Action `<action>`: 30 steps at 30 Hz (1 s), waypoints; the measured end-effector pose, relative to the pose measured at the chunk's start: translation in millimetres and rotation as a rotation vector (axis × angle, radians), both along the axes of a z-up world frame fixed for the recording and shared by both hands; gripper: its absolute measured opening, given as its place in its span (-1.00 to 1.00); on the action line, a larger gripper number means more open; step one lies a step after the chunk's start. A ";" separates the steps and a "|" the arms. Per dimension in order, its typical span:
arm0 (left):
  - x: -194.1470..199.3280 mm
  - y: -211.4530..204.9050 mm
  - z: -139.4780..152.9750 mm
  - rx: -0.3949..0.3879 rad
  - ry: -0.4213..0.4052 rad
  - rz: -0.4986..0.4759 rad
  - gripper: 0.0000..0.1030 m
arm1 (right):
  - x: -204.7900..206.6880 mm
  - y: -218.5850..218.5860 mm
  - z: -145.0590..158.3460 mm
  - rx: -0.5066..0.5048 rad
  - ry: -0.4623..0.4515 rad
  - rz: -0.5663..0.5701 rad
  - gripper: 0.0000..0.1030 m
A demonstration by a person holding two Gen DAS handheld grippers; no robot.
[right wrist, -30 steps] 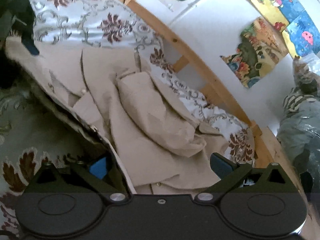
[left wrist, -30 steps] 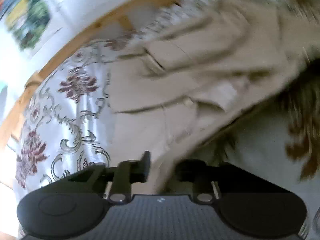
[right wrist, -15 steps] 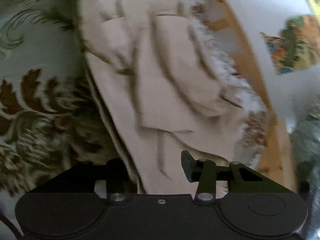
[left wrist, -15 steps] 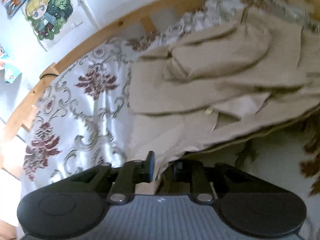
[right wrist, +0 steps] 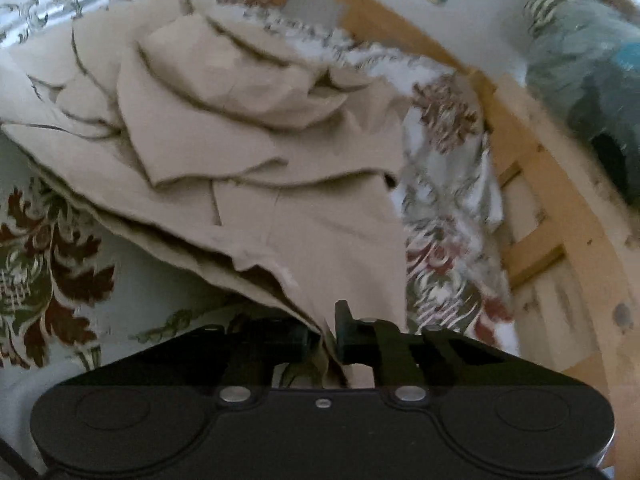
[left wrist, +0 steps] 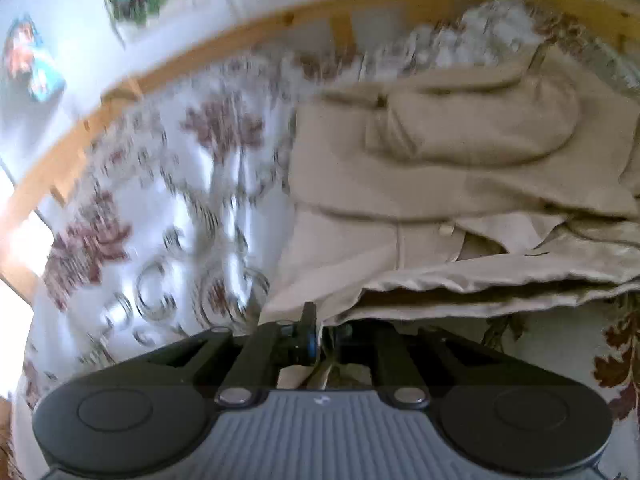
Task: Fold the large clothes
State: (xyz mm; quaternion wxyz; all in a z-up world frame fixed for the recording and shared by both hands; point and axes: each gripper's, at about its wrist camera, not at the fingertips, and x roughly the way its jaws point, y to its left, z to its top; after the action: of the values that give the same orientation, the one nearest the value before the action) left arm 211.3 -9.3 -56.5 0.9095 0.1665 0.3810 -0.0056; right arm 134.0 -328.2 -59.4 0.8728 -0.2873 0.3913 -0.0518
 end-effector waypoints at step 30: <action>144.2 18.9 -19.8 -0.220 0.001 0.036 -0.84 | 77.7 -48.6 26.4 0.681 -0.404 -0.425 -0.25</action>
State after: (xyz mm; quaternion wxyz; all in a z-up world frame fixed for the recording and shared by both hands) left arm 355.5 9.6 -76.4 0.9220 0.0587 0.3813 -0.0312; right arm 211.7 -376.8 -33.0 0.9465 0.1190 0.2579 -0.1534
